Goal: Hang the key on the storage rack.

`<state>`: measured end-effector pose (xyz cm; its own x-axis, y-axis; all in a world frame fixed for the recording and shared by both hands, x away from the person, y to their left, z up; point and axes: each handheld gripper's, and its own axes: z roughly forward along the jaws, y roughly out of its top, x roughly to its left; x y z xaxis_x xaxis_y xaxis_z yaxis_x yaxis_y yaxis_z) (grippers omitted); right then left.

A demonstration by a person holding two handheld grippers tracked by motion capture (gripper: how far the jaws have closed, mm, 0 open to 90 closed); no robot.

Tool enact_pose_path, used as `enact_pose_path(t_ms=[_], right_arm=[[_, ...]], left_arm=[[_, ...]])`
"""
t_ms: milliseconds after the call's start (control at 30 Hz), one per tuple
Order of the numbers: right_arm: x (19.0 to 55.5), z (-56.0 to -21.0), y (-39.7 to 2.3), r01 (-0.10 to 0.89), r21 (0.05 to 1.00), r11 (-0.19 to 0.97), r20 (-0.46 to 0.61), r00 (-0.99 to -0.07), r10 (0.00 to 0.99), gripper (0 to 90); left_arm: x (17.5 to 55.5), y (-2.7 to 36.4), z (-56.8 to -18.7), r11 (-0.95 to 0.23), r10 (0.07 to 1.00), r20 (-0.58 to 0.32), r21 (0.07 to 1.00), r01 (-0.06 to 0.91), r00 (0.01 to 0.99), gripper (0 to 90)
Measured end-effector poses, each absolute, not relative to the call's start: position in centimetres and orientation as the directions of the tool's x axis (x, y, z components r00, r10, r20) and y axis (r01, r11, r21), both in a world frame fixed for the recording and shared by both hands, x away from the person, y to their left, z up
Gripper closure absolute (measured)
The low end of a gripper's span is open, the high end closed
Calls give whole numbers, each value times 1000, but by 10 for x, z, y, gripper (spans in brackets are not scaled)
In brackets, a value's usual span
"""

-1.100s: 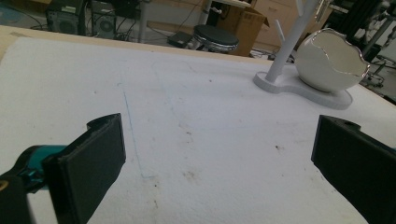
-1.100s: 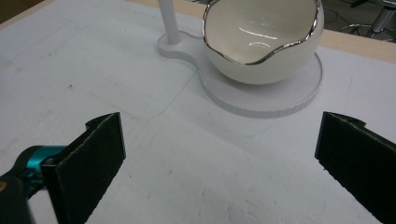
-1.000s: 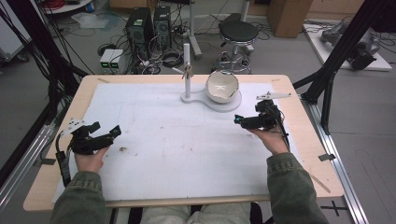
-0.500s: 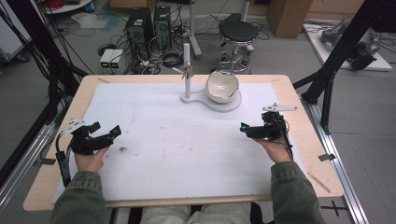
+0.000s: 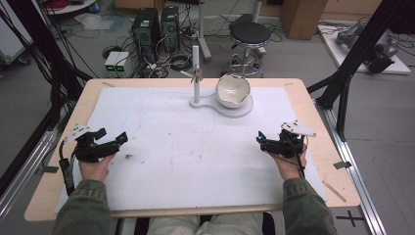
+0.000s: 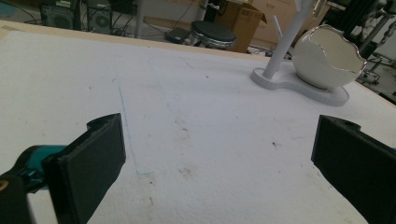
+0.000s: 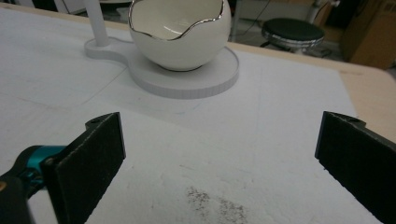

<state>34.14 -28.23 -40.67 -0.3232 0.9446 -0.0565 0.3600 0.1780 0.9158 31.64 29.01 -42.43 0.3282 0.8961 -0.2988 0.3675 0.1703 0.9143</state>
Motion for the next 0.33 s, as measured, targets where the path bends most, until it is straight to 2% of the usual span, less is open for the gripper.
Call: enact_pose_path(t_ms=[67,333], right_arm=[[338,-407,-282,339,921,194,-84,-314,946,6],[337,-406,-283,329,926,184,-74,-321,944,6]], left_arm=[[316,290,-424,176,894,-304,914,366,329,34],[317,290,-425,181,892,-310,912,367,329,34]])
